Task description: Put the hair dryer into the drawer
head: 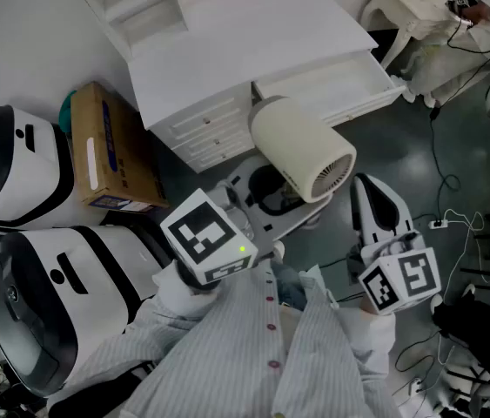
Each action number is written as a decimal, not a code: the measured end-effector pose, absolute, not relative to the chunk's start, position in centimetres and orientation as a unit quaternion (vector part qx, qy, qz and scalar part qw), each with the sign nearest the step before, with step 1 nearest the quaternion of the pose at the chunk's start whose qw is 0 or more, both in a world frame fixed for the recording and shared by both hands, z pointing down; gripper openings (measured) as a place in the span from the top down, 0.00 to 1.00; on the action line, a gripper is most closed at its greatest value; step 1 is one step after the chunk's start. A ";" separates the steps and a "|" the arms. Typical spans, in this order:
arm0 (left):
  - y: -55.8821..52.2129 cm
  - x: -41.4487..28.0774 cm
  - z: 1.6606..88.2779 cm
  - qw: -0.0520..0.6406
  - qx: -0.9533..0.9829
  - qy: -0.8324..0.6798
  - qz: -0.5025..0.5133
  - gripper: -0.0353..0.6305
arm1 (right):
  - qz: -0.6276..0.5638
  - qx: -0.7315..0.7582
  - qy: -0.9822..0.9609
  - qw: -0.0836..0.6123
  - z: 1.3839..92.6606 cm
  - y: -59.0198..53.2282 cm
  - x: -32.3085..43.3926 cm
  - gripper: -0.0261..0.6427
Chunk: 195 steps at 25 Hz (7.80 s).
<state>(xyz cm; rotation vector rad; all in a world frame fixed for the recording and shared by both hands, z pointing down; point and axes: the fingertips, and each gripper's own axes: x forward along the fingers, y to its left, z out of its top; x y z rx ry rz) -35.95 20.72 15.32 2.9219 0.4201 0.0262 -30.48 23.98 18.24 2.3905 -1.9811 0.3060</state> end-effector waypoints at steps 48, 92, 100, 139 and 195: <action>6.0 -16.0 16.9 0.102 0.984 0.142 0.020 0.64 | 0.105 0.784 -0.612 -0.001 19.3 12.0 -10.0 0.94; -4.1 12.8 22.4 0.144 0.984 -0.087 0.049 0.64 | 0.166 0.628 -0.760 0.027 23.9 -0.8 22.0 0.94; -4.0 12.8 25.5 0.167 0.975 -0.128 0.077 0.64 | 0.185 0.582 -0.791 0.038 26.0 -2.8 22.0 0.94; -3.1 11.4 45.8 0.151 0.937 -0.010 0.315 0.64 | 0.295 0.592 -0.748 0.062 37.9 -2.1 20.5 0.94; 1.9 12.8 66.8 0.101 0.830 0.149 0.529 0.62 | 0.376 0.610 -0.695 0.057 46.8 0.0 21.9 0.94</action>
